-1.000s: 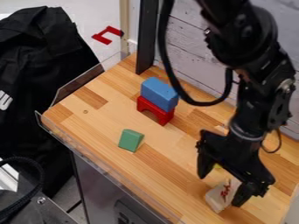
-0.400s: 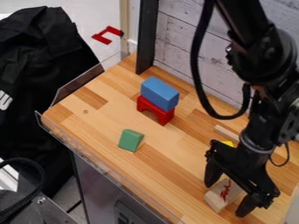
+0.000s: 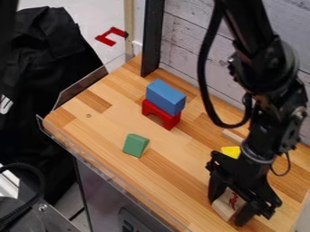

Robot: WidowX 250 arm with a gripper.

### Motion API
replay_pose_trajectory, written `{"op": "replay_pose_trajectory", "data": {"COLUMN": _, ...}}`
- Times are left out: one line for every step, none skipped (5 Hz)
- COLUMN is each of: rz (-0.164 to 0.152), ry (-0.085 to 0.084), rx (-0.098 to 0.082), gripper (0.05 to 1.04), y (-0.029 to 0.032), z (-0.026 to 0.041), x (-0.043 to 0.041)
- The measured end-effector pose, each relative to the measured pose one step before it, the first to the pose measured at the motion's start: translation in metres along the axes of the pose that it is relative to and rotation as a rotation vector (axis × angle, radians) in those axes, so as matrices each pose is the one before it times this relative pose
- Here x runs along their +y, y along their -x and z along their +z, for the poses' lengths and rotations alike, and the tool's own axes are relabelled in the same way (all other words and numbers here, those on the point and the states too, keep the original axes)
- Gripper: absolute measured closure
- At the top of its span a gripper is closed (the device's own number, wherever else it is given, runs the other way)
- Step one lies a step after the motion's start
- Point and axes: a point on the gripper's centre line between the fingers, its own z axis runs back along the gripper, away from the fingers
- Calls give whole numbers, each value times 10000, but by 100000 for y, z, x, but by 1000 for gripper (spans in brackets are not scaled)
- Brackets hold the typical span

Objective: Put the white rectangular on top of the tower

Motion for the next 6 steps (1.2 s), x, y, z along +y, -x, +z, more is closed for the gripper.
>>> {"op": "replay_pose_trajectory", "data": {"rz": 851, "ry": 529, "rx": -473, "gripper": 539, "y": 563, "z": 1440, "x": 230}}
{"op": "replay_pose_trajectory", "data": {"rz": 1656, "ry": 1043, "rx": -1663, "gripper": 539, "y": -285, "z": 5204, "x": -242}}
{"op": "replay_pose_trajectory", "data": {"rz": 2210, "ry": 3, "rx": -1075, "gripper": 539, "y": -583, "z": 5306, "x": 1250}}
{"op": "replay_pose_trajectory", "data": {"rz": 2442, "ry": -468, "rx": -529, "gripper": 539, "y": -2163, "z": 2354, "x": 1485}}
{"op": "replay_pose_trajectory", "data": {"rz": 2393, "ry": -868, "rx": -175, "gripper": 539, "y": -1852, "z": -439, "x": 381}}
{"op": "replay_pose_trajectory", "data": {"rz": 2669, "ry": -326, "rx": 434, "gripper": 539, "y": -1612, "z": -1344, "x": 966}}
